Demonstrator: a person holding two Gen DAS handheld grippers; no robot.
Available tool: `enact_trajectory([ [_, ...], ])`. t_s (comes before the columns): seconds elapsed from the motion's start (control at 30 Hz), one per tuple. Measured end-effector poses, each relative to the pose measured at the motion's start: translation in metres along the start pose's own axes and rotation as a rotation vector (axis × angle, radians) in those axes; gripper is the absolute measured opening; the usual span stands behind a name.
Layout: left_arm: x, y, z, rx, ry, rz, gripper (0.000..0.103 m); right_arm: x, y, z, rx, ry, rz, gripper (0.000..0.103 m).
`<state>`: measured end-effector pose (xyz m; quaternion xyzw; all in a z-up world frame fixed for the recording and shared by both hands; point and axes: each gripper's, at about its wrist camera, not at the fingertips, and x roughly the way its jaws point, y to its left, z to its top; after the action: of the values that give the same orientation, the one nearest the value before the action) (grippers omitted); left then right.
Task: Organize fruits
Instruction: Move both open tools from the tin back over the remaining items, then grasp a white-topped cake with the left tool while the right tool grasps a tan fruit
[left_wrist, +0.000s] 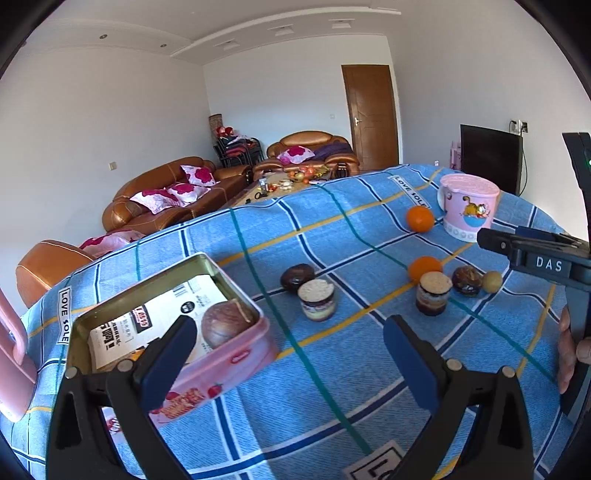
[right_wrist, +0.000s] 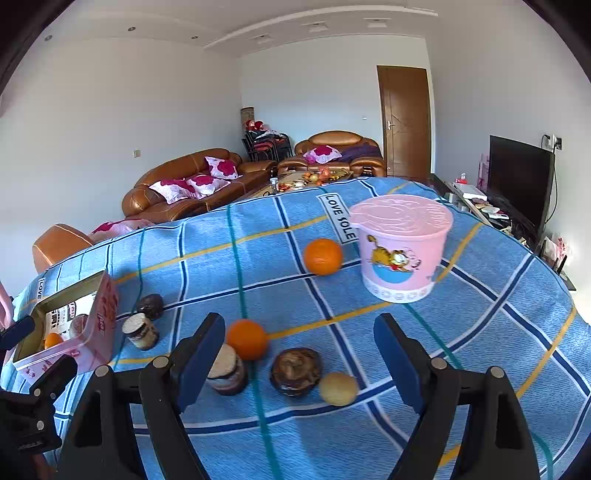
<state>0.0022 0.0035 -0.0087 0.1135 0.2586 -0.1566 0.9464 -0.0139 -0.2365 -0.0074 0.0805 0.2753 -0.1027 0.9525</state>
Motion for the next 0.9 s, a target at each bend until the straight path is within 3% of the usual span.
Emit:
enact_trajectory([
  [0.23, 0.013, -0.038, 0.007, 0.034, 0.058, -0.074, 0.103, 0.002, -0.046, -0.005, 0.036, 0.091, 0.035, 0.083],
  [0.3, 0.019, -0.049, 0.009, 0.041, 0.076, -0.094, 0.103, 0.004, -0.049, -0.008, 0.01, 0.123, 0.067, 0.066],
  [0.37, 0.027, -0.058, 0.012, 0.045, 0.101, -0.099, 0.103, 0.008, -0.045, -0.01, -0.032, 0.163, 0.09, 0.057],
  [0.7, 0.057, -0.086, 0.027, 0.043, 0.168, -0.117, 0.102, 0.036, -0.028, -0.019, -0.115, 0.32, 0.151, 0.053],
  [0.9, 0.076, -0.092, 0.034, 0.02, 0.21, -0.12, 0.09, 0.037, -0.023, -0.02, -0.148, 0.327, 0.137, 0.048],
])
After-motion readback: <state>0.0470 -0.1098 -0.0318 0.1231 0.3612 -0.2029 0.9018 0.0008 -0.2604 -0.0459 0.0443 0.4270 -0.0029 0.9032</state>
